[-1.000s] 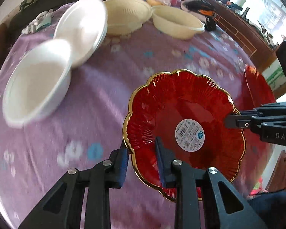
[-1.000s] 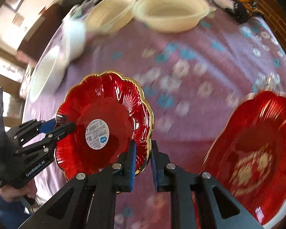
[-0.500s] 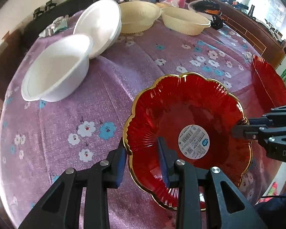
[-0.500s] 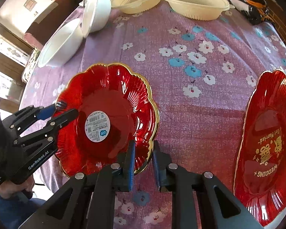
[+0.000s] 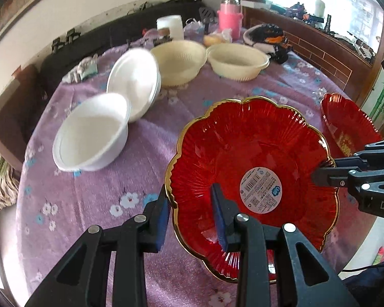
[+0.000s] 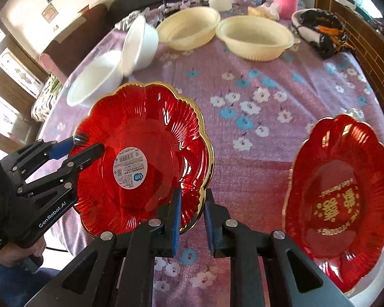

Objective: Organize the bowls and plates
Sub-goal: 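Carry the small red plate with the left gripper over the large red plate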

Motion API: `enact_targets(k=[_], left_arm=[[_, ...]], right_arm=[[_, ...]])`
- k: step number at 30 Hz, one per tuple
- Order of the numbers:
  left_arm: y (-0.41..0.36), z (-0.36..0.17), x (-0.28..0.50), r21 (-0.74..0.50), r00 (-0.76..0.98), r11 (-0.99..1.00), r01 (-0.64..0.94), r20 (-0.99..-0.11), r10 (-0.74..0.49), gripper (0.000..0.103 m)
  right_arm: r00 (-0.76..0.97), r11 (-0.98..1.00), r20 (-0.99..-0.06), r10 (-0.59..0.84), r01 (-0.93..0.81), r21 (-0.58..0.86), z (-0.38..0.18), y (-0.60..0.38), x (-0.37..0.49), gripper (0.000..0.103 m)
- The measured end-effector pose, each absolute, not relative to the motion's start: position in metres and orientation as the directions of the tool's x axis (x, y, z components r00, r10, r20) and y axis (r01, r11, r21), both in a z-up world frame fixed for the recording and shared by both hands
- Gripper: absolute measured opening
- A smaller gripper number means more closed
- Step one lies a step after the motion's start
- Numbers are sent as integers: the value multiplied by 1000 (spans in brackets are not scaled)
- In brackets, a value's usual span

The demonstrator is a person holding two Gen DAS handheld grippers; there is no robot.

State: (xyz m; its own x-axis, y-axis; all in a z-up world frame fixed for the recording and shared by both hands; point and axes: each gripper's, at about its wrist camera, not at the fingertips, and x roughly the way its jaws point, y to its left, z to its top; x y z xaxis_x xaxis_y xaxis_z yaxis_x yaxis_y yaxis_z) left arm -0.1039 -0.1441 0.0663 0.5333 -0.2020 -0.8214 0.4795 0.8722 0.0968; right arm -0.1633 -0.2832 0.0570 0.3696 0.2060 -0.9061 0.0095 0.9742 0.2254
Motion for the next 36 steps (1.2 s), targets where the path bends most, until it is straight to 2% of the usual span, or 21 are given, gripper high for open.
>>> enact_targets(k=[20,36], left_arm=[[-242,100,-119,150,552,768,623,-780,-295,31],[-341,83,-136,129,456,649,750,-812,-366,31]], right_arm=[[472,962,-874,118,166,219,99,-359,-215,18],[454,911,-890,36,351,216,93,-446,-261,18]])
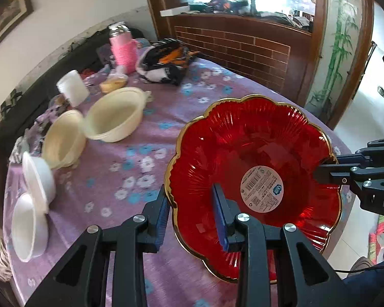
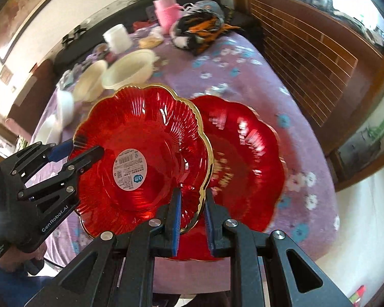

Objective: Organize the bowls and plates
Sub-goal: 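Carry the small red plate with the left gripper over the large red plate, then lower the small red plate into the large one and open the left gripper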

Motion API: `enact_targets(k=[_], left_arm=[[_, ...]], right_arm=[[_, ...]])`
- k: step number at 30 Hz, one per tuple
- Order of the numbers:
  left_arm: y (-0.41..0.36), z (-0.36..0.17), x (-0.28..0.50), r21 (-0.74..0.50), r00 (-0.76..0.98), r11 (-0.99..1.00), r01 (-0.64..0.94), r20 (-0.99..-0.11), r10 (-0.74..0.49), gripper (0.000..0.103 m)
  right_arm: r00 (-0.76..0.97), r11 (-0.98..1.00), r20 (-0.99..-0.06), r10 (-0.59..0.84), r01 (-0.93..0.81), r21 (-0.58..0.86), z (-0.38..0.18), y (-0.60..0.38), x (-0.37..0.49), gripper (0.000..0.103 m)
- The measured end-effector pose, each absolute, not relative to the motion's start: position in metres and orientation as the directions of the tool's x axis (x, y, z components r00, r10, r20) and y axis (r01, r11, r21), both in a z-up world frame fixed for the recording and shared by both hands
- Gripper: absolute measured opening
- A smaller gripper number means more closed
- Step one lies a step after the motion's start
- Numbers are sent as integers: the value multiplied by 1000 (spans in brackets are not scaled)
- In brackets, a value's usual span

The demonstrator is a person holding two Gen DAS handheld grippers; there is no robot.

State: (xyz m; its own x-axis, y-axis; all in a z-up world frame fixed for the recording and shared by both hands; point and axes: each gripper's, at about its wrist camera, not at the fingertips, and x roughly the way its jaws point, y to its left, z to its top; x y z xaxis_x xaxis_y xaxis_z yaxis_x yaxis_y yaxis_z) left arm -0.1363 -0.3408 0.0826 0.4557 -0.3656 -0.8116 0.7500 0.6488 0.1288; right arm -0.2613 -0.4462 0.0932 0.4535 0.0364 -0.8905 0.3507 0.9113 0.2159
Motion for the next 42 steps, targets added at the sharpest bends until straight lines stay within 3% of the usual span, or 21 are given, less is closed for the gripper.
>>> enact_targets(k=[21,28,39,42], left_arm=[[-391,30,-131,103,342,606,789,-893,-292,33],[-398,28,-137,120,330,561,819,-899,-290,55],[-401,27,-142,122,313,527,841,-905,-290,68],[-402,26,-144,122,305,515,848,-908,-287,73]], right_arm=[[326,912,-945,-7,391,128,52,-495,-252,18],[304,921,-952,-45,382,78,51,-496,-241,21],[281,923,-959,-39,378,73,46,-494,-236,27],[284,925,-959,-25,371,85,46,-492,-235,36]])
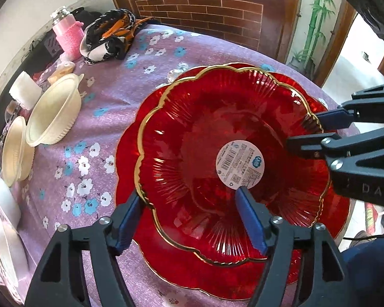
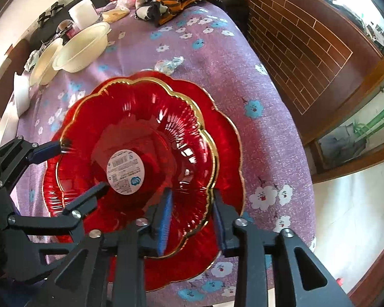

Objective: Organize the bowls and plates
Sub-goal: 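Lower the small red plate into the large one and open the left gripper, then withdraw the left gripper and move it toward the white paper bowls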

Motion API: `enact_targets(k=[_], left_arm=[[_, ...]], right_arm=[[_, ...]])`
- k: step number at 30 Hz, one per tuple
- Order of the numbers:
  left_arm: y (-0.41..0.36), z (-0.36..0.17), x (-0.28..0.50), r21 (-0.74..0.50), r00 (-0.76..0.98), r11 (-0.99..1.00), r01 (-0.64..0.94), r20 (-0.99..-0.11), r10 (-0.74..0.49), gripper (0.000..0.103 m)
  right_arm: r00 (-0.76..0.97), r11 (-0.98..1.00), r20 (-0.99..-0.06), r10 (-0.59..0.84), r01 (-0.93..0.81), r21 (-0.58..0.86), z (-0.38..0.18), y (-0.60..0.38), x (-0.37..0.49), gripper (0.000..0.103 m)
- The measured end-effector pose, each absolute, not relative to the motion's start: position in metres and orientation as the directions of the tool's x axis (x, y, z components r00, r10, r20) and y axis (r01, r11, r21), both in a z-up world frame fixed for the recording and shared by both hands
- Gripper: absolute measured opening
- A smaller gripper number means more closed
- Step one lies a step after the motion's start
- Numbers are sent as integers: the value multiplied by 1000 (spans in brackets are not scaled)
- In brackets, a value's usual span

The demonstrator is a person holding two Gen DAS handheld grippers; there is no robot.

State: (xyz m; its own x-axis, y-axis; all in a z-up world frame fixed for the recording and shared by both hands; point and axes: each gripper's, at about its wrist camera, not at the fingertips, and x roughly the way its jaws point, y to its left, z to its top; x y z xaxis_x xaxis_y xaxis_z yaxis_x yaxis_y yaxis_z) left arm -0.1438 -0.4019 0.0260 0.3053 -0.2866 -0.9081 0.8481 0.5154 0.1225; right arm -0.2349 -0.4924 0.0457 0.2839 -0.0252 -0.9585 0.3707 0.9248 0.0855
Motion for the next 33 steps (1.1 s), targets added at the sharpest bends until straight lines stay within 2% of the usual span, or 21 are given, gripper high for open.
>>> enact_targets(k=[3,12,15,33], left_arm=[[-403,25,-147,136,307,499,856,-910,-279,76],[-404,24,-155,159,309,466,871,-913,-265,87],[-403,25,-155,159,310,467,870,-912,-267,88],[-382,46,-153,129,334,516,847,-884,-327,88]], right_arm=[[286,928,-958,-13,360,94,45,-489,-233,44],[307,922,-952,-6,371,114,51,-489,-232,55],[318,921,-948,-30,378,98,55,-490,-233,65],[380,894,-922,-75,436,106,74,-496,-241,65]])
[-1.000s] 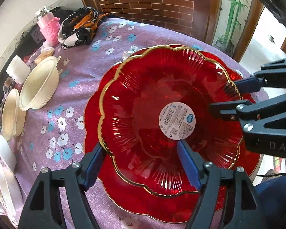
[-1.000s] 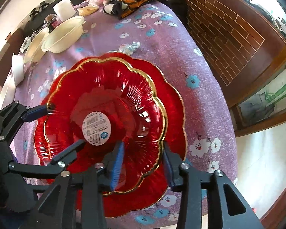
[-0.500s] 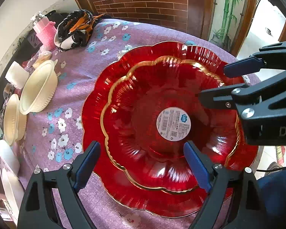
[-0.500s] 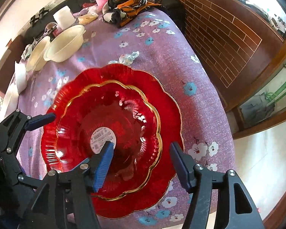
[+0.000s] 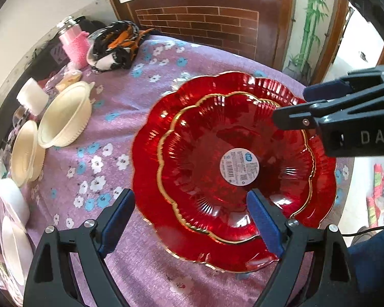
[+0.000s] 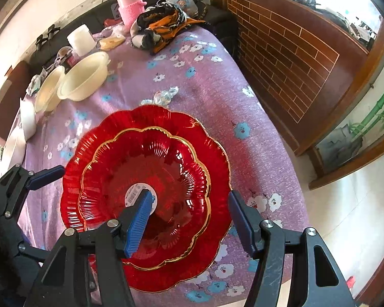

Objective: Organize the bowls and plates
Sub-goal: 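Withdraw the left gripper and move it toward the white paper bowls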

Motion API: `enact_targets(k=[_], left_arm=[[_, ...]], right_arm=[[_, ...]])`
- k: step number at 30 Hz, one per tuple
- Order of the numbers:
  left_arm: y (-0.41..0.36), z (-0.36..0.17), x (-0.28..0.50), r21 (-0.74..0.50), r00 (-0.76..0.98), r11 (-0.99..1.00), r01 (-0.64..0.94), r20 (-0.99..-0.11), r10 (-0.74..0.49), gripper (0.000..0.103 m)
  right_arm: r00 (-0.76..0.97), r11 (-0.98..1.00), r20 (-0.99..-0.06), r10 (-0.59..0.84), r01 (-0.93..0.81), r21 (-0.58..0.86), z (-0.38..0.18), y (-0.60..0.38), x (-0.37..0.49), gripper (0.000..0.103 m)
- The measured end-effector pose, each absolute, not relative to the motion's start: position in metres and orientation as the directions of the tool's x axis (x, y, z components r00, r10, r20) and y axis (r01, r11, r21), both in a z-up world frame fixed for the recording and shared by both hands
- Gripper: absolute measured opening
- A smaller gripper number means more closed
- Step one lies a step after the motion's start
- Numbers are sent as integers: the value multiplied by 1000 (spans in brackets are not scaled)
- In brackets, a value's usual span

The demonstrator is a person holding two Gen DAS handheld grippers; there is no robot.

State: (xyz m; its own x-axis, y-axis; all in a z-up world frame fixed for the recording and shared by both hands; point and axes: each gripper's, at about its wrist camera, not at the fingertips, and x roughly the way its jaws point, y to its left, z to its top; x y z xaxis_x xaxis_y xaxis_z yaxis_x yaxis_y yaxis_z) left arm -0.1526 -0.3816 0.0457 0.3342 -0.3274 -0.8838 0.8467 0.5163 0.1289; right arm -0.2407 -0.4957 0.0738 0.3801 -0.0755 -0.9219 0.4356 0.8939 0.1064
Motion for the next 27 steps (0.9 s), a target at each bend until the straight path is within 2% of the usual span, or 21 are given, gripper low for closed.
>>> enact_targets(k=[8,16,21,27], left_arm=[[-351,61,-142,85,357,584,807,-858,-368,88],[-299,73,-124,54,402,680,731,-840,-365,88],[-253,71,-111,38,424,749,662,-843,-332,88],[-193,62,-98,16,435,829,560,-857,-277,88]], right_arm=[[392,858,-909,-143,507,83,86,-506,-250,66],[510,857,-837,-199,505,103,130,-495,-243,66],[564,908,-817,-125,396,134,147,-457,-213,66],[555,968,-831,30,191,163,147,-387,-155,66]])
